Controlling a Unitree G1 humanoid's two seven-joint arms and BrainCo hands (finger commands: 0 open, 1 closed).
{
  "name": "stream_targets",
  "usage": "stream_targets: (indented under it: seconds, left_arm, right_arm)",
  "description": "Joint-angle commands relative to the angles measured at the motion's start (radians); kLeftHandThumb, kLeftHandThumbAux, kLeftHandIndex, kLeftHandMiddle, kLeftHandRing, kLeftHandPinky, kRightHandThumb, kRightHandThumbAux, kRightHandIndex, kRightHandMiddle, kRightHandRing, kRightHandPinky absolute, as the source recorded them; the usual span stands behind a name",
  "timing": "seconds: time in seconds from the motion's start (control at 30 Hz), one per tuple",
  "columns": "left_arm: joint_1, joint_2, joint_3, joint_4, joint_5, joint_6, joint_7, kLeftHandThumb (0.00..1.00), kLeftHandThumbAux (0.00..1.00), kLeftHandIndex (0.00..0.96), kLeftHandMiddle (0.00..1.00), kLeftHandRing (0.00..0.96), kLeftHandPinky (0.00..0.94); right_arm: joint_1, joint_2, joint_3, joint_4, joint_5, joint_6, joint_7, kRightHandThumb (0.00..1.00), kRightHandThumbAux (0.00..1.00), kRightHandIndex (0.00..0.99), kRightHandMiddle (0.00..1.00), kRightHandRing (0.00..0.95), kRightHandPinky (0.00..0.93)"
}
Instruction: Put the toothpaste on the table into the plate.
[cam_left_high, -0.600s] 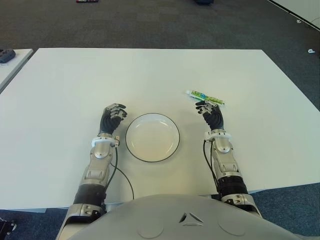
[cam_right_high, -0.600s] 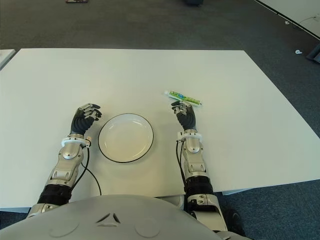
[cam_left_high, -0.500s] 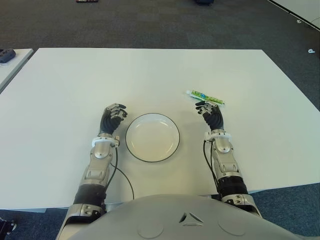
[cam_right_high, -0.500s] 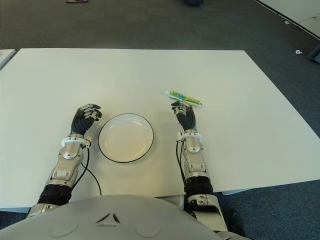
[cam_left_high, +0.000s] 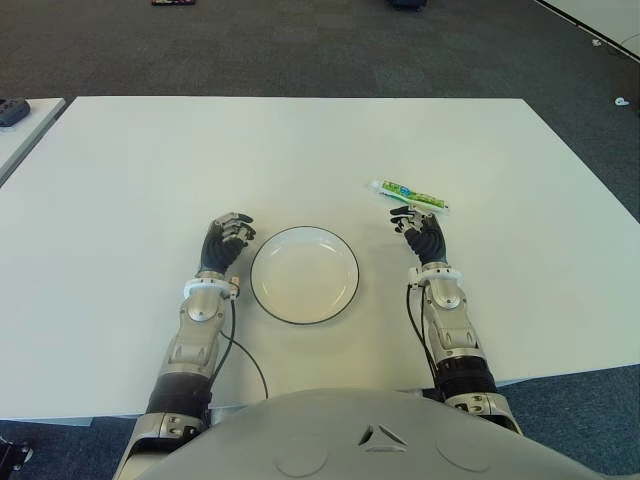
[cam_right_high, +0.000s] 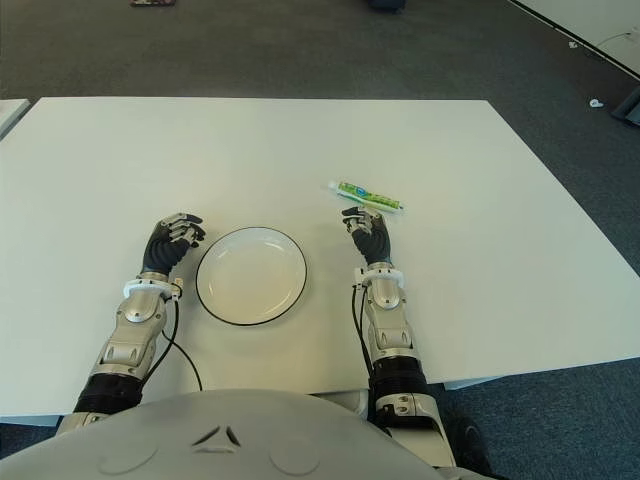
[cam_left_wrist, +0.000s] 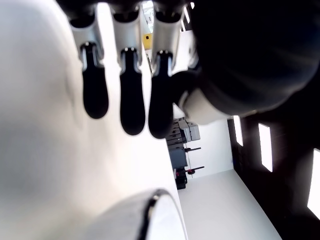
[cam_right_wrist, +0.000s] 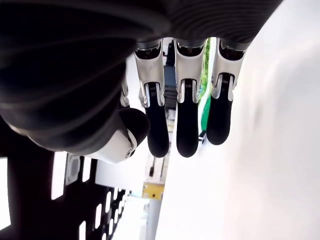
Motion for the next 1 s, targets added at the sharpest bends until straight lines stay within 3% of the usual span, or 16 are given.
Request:
stream_targets:
  seconds: [0.03,0.4,0.67,1.0]
  left_arm:
    - [0.005,-0.004,-0.001,-0.004,0.012,0.011,0.007,0.696,0.725,0.428,0.535,0.529,0.506]
    - [0.004,-0.008,0.024,0.028,0.000,0.027,0.020,0.698,0.724,0.428,0.522,0.523,0.503]
    - [-0.001,-0.023,0.036,0.081,-0.010,-0.004,0.034,0.698,0.723,0.428,0.520,0.520,0.502]
    - [0.009,-0.051,0.046,0.136,-0.011,-0.030,0.057,0.698,0.723,0.427,0.515,0.515,0.492]
  right_arm:
    - [-0.019,-0.015,-0.005,0.017,0.000,-0.001,0.000,0.705,0.729,0.419,0.397,0.386,0.417]
    - [-0.136,-0.094,-0.024,0.029,-0.010,-0.024,0.015,0.706,0.731,0.415,0.412,0.391,0.394]
    - [-0.236,-0.182,-0.012,0.072,-0.060,-0.104,0.017,0.708,0.730,0.411,0.402,0.374,0.362]
    - [-0.381,-0.295,0.048,0.167,-0.207,-0.170,-0.006,0.703,0.728,0.406,0.340,0.325,0.319]
